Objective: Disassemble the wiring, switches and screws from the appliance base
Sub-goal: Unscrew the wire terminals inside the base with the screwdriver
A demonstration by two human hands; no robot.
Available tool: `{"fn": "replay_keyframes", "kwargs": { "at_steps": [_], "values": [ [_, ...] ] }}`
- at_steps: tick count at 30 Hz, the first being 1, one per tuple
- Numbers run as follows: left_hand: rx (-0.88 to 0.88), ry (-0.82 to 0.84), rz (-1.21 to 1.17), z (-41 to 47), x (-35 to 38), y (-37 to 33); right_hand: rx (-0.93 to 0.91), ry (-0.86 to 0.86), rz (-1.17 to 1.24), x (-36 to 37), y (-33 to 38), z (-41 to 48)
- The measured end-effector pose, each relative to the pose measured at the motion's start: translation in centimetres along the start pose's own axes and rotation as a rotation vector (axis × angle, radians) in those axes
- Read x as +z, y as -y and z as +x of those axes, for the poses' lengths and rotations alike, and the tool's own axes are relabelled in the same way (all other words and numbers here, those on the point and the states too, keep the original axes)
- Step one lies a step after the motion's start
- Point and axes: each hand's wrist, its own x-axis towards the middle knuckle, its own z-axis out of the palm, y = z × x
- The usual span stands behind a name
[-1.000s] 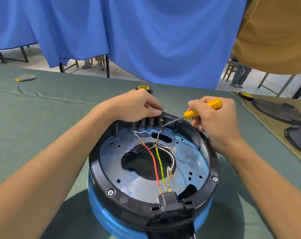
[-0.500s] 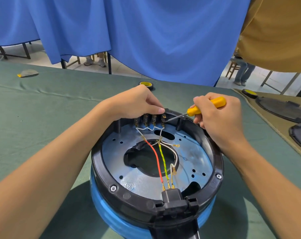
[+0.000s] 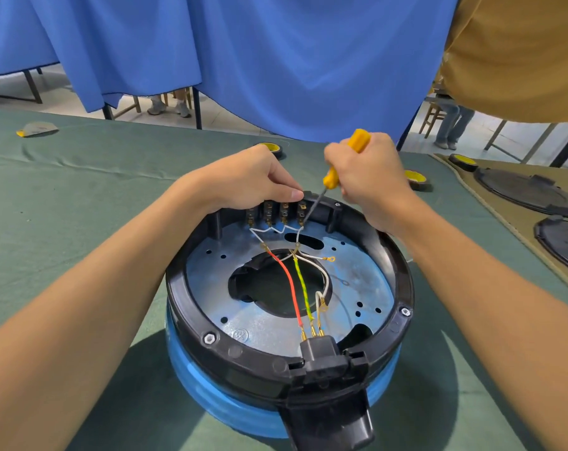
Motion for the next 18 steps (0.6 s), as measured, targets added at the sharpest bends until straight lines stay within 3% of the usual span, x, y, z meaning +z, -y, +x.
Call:
{"fn": "replay_keyframes", "kwargs": {
  "at_steps": [5,11,18],
  "values": [
    [0.001,-0.002,0.006,0.0,0.1,0.0,0.047,-0.075,0.009,0.5,-0.5,0.7],
    [0.004,-0.005,-0.011,0.2,0.1,0.3,0.005,-0.094,0.175,-2.0,-1.6,-1.5],
    [0.006,-0.025,-0.021,0.5,0.1,0.9,-0.060,-0.164,0.198,-2.5,-1.9,-3.2]
  ]
}}
